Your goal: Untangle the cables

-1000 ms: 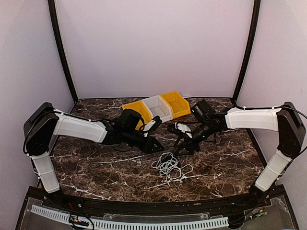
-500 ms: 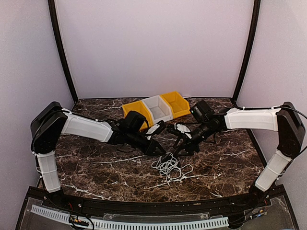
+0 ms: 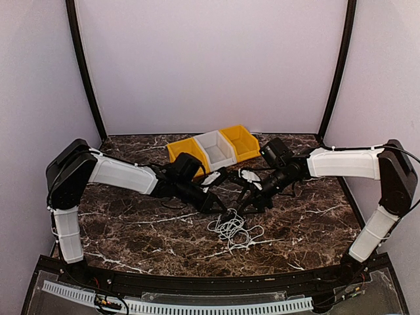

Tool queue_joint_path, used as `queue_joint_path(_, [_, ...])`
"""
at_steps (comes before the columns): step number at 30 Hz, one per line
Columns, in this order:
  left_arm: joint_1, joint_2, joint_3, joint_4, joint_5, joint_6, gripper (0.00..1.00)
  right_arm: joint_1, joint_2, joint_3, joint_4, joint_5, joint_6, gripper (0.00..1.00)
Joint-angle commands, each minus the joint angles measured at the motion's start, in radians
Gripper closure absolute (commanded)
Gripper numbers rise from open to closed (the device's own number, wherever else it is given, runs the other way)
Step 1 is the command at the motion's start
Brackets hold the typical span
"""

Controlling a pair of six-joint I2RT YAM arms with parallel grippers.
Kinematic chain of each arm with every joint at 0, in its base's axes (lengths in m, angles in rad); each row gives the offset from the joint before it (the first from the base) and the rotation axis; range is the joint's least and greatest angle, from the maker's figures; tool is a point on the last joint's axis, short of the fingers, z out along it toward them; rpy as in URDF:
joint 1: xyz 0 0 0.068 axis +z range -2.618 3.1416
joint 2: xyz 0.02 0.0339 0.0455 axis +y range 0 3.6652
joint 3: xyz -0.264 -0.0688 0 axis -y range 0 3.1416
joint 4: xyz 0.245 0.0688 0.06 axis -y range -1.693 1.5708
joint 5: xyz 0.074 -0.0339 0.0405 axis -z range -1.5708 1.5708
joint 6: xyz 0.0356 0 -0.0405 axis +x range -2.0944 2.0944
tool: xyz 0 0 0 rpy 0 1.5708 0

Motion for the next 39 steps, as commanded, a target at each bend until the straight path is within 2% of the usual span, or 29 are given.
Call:
queue_joint_path(1, [0.002,-0.021,0.033,-0.044,0.022,0.011,1.00,0.010,0.003,-0.003,0.001,-0.011,0.004,0.49])
queue_joint_path(9, [0.002,-0.123,0.073,-0.143,-0.012,0.037,1.00,0.012,-0.011,-0.013,0.056,0.029,0.009,0.44])
queue_joint_path(13, [0.004,-0.155,0.110,-0.184,-0.023,0.048,1.00,0.015,0.012,0.040,0.060,0.022,0.021,0.43])
queue_joint_path(21, [0.024,-0.238,0.130,-0.166,-0.018,0.014,1.00,0.016,0.032,0.026,0.260,0.026,0.128,0.36])
queue_joint_path(24, [0.034,-0.265,0.124,-0.143,-0.011,-0.002,1.00,0.016,0.066,0.021,0.304,0.011,0.163,0.47])
queue_joint_path(26, [0.041,-0.286,0.120,-0.129,-0.015,-0.013,1.00,0.015,0.093,0.020,0.307,-0.015,0.179,0.61])
queue_joint_path(31, [0.067,-0.345,0.099,-0.104,-0.015,-0.034,1.00,0.011,0.101,-0.018,0.326,-0.050,0.209,0.70])
queue_joint_path(34, [0.081,-0.366,0.093,-0.085,-0.025,-0.036,1.00,-0.003,0.059,-0.037,0.329,-0.060,0.218,0.93])
queue_joint_path(37, [0.089,-0.372,0.090,-0.090,-0.038,-0.030,1.00,-0.013,-0.018,-0.048,0.333,-0.048,0.218,1.00])
queue_joint_path(39, [0.092,-0.369,0.087,-0.094,-0.048,-0.024,1.00,-0.021,-0.058,-0.032,0.301,-0.036,0.197,1.00])
